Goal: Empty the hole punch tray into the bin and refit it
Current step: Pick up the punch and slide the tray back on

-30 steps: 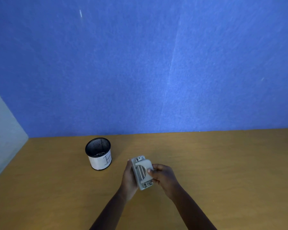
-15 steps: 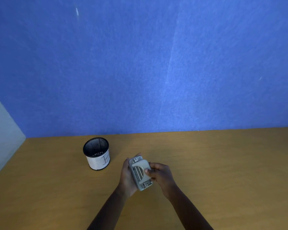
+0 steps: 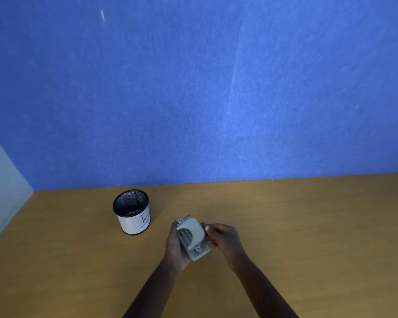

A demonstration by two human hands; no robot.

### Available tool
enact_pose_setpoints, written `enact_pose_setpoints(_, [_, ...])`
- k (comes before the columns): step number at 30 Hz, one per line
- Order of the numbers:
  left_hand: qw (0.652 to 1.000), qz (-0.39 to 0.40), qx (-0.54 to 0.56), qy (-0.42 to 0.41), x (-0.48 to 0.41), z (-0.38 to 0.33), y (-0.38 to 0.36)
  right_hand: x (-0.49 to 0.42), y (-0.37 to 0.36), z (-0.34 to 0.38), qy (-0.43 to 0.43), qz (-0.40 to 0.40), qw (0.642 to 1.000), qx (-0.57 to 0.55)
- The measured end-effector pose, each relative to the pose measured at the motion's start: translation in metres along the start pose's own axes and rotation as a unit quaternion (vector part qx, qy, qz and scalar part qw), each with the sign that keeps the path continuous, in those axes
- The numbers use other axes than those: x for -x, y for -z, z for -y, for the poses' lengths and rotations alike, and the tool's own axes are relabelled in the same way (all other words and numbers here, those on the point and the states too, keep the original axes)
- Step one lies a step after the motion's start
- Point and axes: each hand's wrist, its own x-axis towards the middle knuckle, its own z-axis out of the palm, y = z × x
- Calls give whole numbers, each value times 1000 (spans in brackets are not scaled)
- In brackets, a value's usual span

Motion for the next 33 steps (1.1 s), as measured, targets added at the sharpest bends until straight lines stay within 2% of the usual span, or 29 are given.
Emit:
enact_pose_setpoints(3, [998, 9, 61, 2, 2, 0, 2, 1, 5, -8, -43, 19, 999, 16])
enact_pose_setpoints(7, [999, -2, 28, -26, -1, -1, 4, 4, 6, -12, -121, 76, 989, -47])
enact_pose_setpoints(17, [997, 49, 9, -51, 5, 1, -7, -4, 5, -18, -142, 28, 987, -77])
enact_pose_setpoints(23, [997, 47, -19, -61, 7, 3, -7, 0, 10, -16, -119, 35, 990, -63])
enact_pose_setpoints(25, [996, 34, -42, -68, 6, 1, -6, 3, 11, -10, -98, 62, 992, -42])
enact_pose_setpoints(29, [991, 6, -121, -65, 4, -5, -5, 11, 12, 1, -39, 168, 984, -50])
enact_pose_setpoints(33, [983, -17, -176, -45, 8, -6, -10, 15, 6, 8, 3, 184, 983, -2])
